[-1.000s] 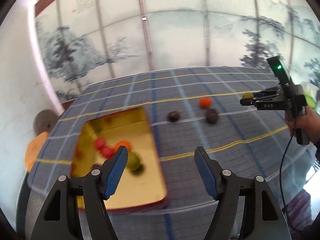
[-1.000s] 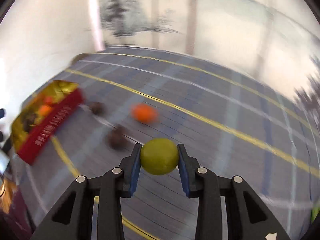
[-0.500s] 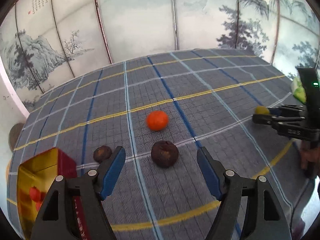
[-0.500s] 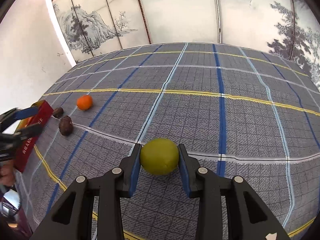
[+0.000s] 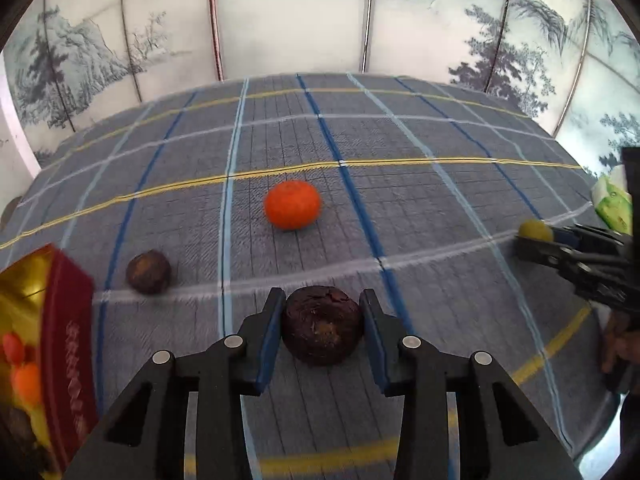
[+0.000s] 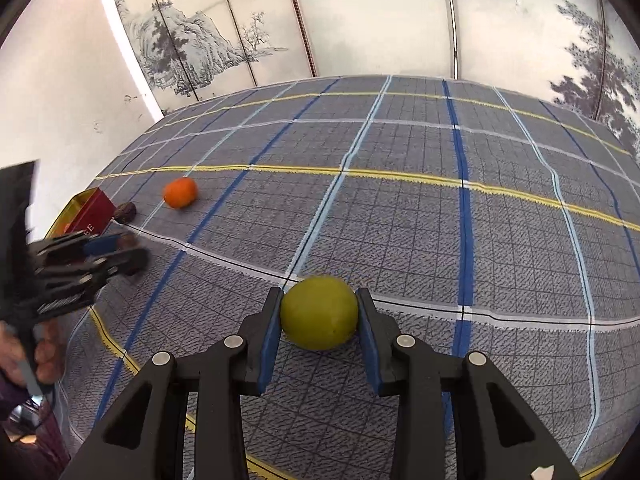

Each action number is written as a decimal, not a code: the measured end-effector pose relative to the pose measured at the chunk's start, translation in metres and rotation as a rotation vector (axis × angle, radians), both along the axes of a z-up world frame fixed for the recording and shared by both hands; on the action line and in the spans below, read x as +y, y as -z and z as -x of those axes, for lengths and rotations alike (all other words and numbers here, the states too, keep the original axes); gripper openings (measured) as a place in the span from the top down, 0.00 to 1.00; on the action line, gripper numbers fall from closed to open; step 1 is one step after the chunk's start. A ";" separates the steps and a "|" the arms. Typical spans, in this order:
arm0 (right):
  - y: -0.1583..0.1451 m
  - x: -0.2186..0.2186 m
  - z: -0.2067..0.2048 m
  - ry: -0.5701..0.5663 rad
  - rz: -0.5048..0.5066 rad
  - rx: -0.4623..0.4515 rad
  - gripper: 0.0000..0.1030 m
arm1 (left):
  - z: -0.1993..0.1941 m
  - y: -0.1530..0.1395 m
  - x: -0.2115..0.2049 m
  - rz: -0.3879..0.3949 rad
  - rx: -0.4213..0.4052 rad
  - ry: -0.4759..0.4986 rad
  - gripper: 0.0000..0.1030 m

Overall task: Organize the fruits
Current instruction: 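Grasp a dark patterned fruit with the left tool while the right holds the lime, then lower the dark fruit into the tin and open the left tool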

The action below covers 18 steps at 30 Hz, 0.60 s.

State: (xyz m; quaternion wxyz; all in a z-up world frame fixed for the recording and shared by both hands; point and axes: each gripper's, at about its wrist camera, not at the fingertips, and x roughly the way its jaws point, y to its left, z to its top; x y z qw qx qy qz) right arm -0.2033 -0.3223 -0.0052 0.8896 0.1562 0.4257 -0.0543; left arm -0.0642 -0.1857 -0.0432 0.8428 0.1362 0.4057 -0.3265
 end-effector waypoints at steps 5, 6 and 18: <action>0.001 0.000 0.000 0.001 -0.003 0.003 0.67 | 0.035 -0.027 0.025 0.030 -0.029 -0.020 0.62; 0.001 0.000 0.000 0.001 -0.003 0.002 0.67 | 0.042 -0.033 0.031 0.036 -0.035 -0.027 0.62; 0.001 0.009 -0.005 0.000 0.061 0.026 0.67 | 0.077 -0.067 0.109 0.015 -0.164 -0.139 0.62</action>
